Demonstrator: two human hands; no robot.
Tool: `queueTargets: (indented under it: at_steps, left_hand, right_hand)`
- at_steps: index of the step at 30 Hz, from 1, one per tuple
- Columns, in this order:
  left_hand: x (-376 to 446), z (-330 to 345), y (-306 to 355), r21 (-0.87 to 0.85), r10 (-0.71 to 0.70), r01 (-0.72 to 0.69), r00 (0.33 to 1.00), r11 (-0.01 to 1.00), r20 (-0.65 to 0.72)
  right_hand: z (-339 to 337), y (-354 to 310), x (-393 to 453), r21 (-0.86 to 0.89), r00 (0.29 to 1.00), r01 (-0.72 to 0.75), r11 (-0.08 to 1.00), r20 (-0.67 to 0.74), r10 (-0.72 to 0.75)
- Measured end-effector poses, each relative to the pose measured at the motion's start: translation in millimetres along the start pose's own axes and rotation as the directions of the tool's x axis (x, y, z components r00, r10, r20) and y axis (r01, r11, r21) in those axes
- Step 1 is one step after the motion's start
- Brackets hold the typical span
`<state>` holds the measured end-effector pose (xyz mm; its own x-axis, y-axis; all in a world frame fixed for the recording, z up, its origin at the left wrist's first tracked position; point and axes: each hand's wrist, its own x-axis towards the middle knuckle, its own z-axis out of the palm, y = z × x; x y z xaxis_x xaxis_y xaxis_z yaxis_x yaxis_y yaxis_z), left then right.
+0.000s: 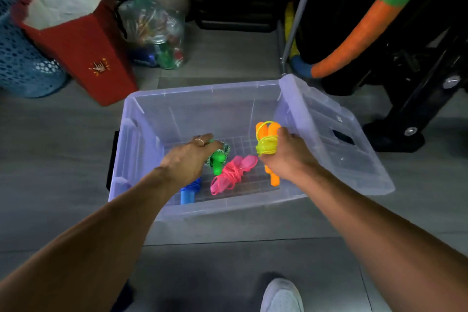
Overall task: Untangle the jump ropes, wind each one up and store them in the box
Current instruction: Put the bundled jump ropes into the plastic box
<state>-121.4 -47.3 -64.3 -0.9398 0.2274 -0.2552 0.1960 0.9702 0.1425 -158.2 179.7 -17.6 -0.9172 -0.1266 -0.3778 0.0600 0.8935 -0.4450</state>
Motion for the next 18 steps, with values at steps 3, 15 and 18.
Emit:
queueTargets:
  at_steps: [3, 15, 18]
  left_hand:
    - [3.2, 0.6, 2.4, 0.152, 0.006, -0.026, 0.991, 0.988, 0.131]
    - [-148.5, -60.6, 17.5, -0.54, -0.181, 0.016, 0.95, 0.842, -0.255]
    - [-193.2, -72.7, 16.8, -0.597, -0.235, 0.052, 0.944, 0.801, -0.233]
  right_hand:
    - [2.7, -8.3, -11.5, -0.163, 0.999, 0.037, 0.986, 0.034, -0.032]
    - [-26.3, -60.3, -131.7, 0.087, 0.909, 0.414, 0.906, 0.015, -0.417]
    - [-16.1, -82.5, -161.4, 0.021, 0.855, 0.51, 0.86, 0.098, -0.51]
